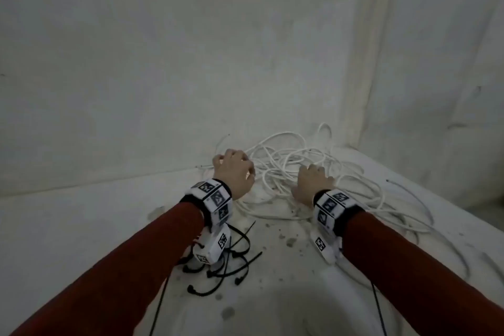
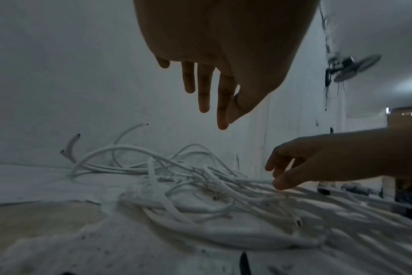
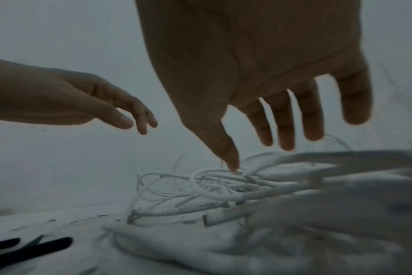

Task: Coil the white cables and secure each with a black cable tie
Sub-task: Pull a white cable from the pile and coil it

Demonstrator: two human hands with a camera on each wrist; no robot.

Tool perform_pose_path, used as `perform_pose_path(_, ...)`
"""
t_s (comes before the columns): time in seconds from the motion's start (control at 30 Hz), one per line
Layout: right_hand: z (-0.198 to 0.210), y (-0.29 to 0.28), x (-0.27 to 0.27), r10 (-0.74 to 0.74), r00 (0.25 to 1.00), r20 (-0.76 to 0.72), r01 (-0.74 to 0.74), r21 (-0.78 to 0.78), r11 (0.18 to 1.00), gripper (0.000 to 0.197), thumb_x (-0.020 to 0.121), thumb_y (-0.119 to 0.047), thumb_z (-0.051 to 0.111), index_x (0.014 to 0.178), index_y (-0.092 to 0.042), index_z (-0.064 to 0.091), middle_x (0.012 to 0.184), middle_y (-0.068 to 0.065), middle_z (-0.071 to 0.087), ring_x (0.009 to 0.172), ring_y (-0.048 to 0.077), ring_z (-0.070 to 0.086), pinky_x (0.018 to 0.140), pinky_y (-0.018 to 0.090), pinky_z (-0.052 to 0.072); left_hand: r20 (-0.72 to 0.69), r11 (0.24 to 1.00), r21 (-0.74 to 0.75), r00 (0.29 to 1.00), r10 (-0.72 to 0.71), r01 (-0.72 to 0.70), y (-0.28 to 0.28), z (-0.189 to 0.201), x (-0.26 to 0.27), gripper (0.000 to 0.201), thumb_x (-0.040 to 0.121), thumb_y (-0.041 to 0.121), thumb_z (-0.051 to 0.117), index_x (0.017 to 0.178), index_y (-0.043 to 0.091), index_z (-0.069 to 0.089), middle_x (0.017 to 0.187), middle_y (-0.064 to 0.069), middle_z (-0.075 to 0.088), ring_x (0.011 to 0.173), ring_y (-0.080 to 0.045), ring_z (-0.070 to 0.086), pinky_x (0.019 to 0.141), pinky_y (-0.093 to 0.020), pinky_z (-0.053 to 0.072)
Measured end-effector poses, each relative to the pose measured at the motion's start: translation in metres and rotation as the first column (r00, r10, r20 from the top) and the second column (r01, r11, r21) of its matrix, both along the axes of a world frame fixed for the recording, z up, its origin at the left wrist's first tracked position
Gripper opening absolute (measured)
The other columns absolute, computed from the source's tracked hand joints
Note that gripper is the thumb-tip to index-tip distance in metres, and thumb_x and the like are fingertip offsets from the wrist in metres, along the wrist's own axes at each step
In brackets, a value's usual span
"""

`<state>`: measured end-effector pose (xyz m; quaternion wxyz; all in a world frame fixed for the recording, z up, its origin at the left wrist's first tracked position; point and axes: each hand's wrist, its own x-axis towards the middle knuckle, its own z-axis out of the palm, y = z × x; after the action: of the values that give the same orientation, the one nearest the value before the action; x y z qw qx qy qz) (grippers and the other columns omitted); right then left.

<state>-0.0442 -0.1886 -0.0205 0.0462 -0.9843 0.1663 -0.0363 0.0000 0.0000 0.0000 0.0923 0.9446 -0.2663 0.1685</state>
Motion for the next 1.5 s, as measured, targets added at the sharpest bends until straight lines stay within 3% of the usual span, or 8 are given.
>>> perform_pose_path(0.33,0.016,-0.026,0.004,0.109,0.985,-0.132,-0.108,0.019,0.994,0.012,0.093,-0.012,0.05,0.092,-0.005,0.059,0.099,0.015,0.06,0.087,0.027,0.058,0.071,0.029,0.043,-0.007,0.982,0.142,0.992,-0.124,0.124,-0.06,-0.019,0.021,0.056,0.089,0.032,0.054,0.141,0.028,0.032,0.154,0.002,0.014,0.144,-0.022,0.002,0.111,-0.048,0.009)
perform_pose_path(0.47,0.05,-0.023,-0.003,0.196,0.973,0.118,-0.225,0.337,0.914,0.009,0.094,-0.009,0.048,0.096,-0.008,0.057,0.095,0.009,0.063,0.075,0.027,0.065,0.06,0.028,0.044,0.04,0.976,0.075,0.977,-0.21,0.207,-0.07,-0.005,0.023,0.05,0.095,0.038,0.048,0.142,0.03,0.033,0.155,0.006,0.02,0.144,-0.022,0.003,0.111,-0.047,0.009)
perform_pose_path(0.57,0.08,-0.022,-0.012,0.176,0.919,0.353,-0.337,0.47,0.816,0.011,0.094,-0.004,0.048,0.092,-0.011,0.055,0.074,0.003,0.062,0.047,0.009,0.054,0.046,0.022,0.042,-0.009,0.922,-0.169,0.935,-0.354,0.347,-0.072,0.016,0.025,0.028,0.1,0.025,0.041,0.122,0.012,0.052,0.132,-0.008,0.054,0.131,-0.028,0.04,0.099,-0.036,0.032)
perform_pose_path(0.63,0.099,-0.024,-0.018,0.214,0.857,0.469,-0.415,0.382,0.826,0.01,0.097,-0.014,0.05,0.093,-0.014,0.06,0.065,-0.002,0.06,0.042,0.001,0.049,0.045,0.014,0.038,-0.069,0.828,-0.417,0.896,-0.439,0.374,-0.068,0.033,0.022,0.017,0.1,0.019,0.039,0.097,0.009,0.053,0.098,-0.014,0.067,0.089,-0.034,0.065,0.07,-0.029,0.047)
perform_pose_path(0.87,0.119,-0.029,-0.032,0.136,0.79,0.597,-0.51,0.519,0.686,0.023,0.095,-0.029,0.056,0.084,-0.01,0.062,0.058,0.0,0.048,0.045,0.016,0.04,0.045,0.027,0.04,0.021,0.606,-0.75,0.924,-0.381,0.267,-0.05,0.097,0.02,0.029,0.099,0.013,0.038,0.071,0.013,0.046,0.072,-0.017,0.064,0.055,-0.032,0.06,0.042,-0.016,0.043)
perform_pose_path(1.03,0.082,-0.051,-0.035,0.172,0.842,0.511,-0.431,0.447,0.784,0.033,0.095,-0.037,0.054,0.069,-0.019,0.062,0.06,0.004,0.048,0.055,0.017,0.045,0.059,0.029,0.04,0.037,0.412,-0.898,0.959,-0.28,0.155,-0.019,0.138,0.028,0.034,0.1,0.013,0.033,0.068,0.016,0.041,0.054,-0.004,0.055,0.035,-0.016,0.056,0.034,-0.018,0.036)
perform_pose_path(1.4,0.056,-0.036,-0.041,0.39,0.836,0.386,-0.518,0.32,0.794,0.041,0.082,-0.044,0.07,0.118,-0.03,0.057,0.085,-0.003,0.05,0.073,0.008,0.048,0.066,0.021,0.036,0.085,0.438,-0.897,0.996,0.034,0.062,0.023,0.133,0.039,0.036,0.102,0.024,0.029,0.068,0.026,0.039,0.064,-0.003,0.042,0.055,-0.026,0.05,0.043,-0.028,0.049)
perform_pose_path(1.5,0.05,-0.019,-0.02,0.402,0.844,0.355,-0.487,0.196,0.851,0.021,0.095,-0.037,0.055,0.106,-0.022,0.065,0.094,0.002,0.046,0.096,0.019,0.049,0.077,0.023,0.032,0.076,0.406,-0.913,0.995,0.068,0.042,0.021,0.129,0.038,0.035,0.102,0.026,0.028,0.068,0.027,0.038,0.065,-0.004,0.044,0.062,-0.029,0.053,0.045,-0.028,0.045)
